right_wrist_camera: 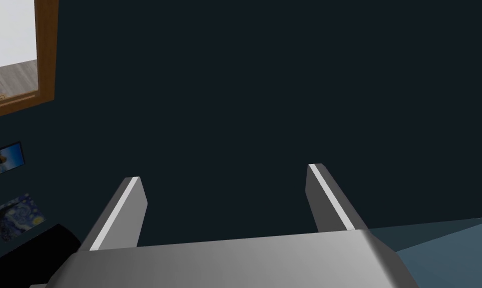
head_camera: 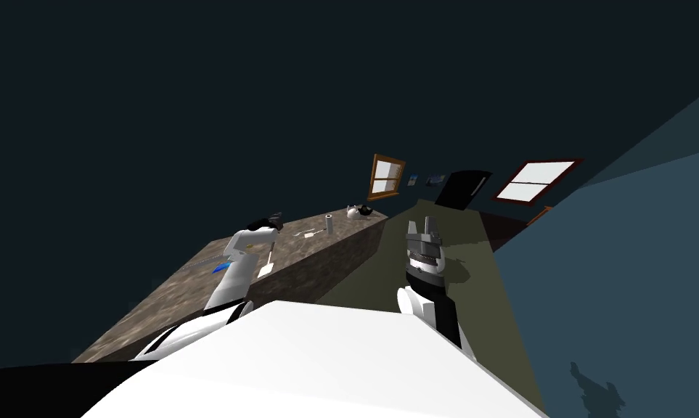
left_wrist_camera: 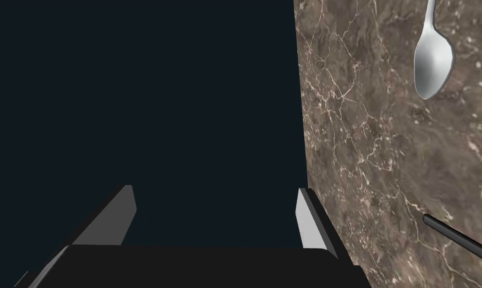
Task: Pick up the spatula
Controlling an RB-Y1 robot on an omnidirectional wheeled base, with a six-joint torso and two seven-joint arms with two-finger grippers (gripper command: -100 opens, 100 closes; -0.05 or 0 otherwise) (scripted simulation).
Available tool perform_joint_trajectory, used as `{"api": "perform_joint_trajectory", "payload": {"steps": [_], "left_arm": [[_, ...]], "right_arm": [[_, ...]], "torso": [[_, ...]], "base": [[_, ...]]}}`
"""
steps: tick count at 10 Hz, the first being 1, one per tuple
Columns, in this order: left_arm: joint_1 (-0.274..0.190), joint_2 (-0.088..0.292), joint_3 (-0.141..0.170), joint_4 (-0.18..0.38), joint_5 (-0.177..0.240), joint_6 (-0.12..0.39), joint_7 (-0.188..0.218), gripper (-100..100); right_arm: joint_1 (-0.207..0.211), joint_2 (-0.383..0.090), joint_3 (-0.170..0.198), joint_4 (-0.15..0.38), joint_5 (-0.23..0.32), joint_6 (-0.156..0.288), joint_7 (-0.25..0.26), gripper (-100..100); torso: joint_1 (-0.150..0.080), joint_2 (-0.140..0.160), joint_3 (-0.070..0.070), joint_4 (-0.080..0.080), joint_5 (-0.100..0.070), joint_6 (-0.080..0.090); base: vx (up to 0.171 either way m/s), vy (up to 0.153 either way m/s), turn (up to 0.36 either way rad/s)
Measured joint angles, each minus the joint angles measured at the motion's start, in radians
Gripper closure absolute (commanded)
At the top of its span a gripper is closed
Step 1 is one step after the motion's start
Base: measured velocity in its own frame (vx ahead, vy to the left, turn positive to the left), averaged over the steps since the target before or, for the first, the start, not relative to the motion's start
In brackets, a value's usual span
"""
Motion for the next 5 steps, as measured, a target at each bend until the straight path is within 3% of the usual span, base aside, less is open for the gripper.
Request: {"api": "perform_joint_trajectory", "payload": {"steps": [5], "left_arm": [[-0.068, 0.025, 0.043, 0.096, 0.012, 0.128, 0.019, -100]], "right_arm": [[0.0, 0.0, 0.0, 0.0, 0.0, 0.0, 0.0, 0]], "torso": [[-0.001, -0.001, -0.001, 0.0, 0.0, 0.0]], "base": [[0.026, -0.021, -0.038]]}}
